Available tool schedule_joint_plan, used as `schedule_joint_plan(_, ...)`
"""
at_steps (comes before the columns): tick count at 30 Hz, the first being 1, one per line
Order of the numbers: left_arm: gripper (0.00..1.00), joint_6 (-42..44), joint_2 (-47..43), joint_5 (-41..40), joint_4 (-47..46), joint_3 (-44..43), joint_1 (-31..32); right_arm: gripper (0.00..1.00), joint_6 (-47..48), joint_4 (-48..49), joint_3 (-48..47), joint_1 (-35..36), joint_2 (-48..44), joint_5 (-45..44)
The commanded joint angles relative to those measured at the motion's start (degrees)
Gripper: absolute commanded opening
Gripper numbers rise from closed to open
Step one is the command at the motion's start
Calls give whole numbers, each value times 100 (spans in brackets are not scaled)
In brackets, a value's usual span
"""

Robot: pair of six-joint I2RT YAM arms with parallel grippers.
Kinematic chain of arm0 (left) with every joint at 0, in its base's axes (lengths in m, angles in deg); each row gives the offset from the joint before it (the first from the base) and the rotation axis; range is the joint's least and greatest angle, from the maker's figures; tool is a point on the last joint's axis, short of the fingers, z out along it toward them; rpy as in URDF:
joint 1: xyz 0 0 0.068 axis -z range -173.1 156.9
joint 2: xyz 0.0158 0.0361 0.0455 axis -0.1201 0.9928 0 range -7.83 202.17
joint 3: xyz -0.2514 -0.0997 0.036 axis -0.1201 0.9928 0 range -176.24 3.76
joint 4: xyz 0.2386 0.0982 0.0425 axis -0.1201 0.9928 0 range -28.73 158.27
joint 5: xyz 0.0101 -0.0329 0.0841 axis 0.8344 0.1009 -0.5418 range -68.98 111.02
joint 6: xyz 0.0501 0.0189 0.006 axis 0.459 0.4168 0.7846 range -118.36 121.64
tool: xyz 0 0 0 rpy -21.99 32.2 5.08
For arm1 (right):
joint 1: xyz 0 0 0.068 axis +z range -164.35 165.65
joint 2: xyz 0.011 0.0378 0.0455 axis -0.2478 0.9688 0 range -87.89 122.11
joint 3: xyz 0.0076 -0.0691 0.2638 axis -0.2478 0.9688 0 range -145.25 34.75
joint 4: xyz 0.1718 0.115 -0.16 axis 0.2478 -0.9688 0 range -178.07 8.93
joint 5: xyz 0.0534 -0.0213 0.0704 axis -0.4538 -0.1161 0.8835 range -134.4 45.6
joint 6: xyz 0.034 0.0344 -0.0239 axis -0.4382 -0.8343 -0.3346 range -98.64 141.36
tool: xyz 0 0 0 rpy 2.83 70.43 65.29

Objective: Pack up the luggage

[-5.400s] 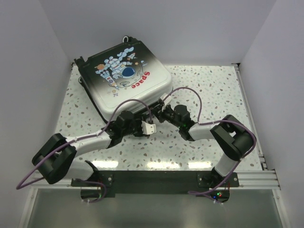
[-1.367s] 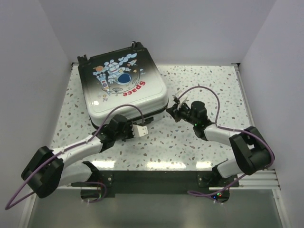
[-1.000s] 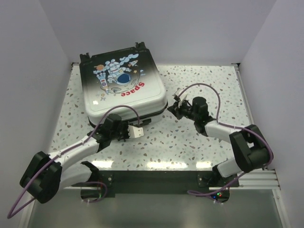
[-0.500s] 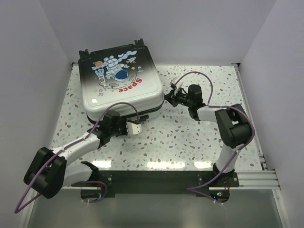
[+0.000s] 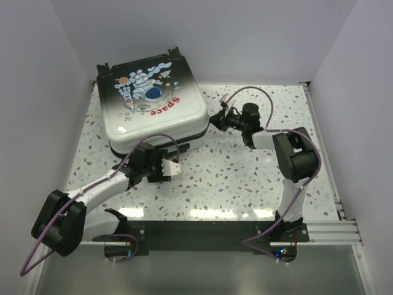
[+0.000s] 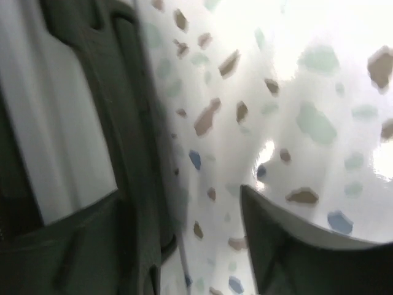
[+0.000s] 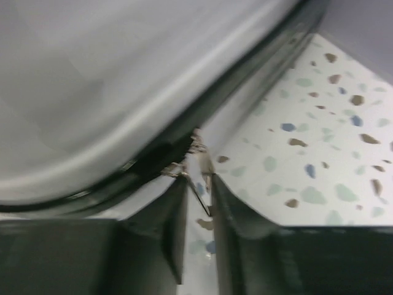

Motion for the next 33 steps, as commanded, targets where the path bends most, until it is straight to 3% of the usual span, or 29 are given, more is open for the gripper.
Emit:
schedule_joint_plan(1,85,-175,-217,-105,1079,-180,-139,29,128,62,-285,-418,-299,-789)
schedule_joint_plan(4,100,-771,-358,28,1000,-688,28,42,-4,-140,-329,-427,-475,-737)
schedule_joint_plan(8,100,-1353,-568,-42,956,-1191,326,51,-75,-615,-364,-427,-1010,-631)
schedule_joint_plan(13,100,-1809,-1061,-174,1131,-1761,1081,84,-22,-1616,-347,-427,-1731,-640)
schedule_joint_plan(18,100,-2417,-1027,-394,1491,-2456,1250,99,22,-2652,-347,-427,-2522,-894)
schedule_joint_plan(23,100,-3049,-833,-482,1466,-3326,1259,99,-110,-3584,-486,-444,-3340,-1394)
schedule_joint_plan(27,100,-3419,244,-288,2184,-4511,1250,99,-391,-5181,-943,-444,-3665,-2168)
schedule_joint_plan(31,100,-4094,1256,-622,2345,-5732,1075,99,-374,-5967,-988,-480,-4174,-2809)
schedule_joint_plan(33,100,-4166,1442,-404,2362,-6042,900,99,-374,-6134,-910,-541,-4377,-2881)
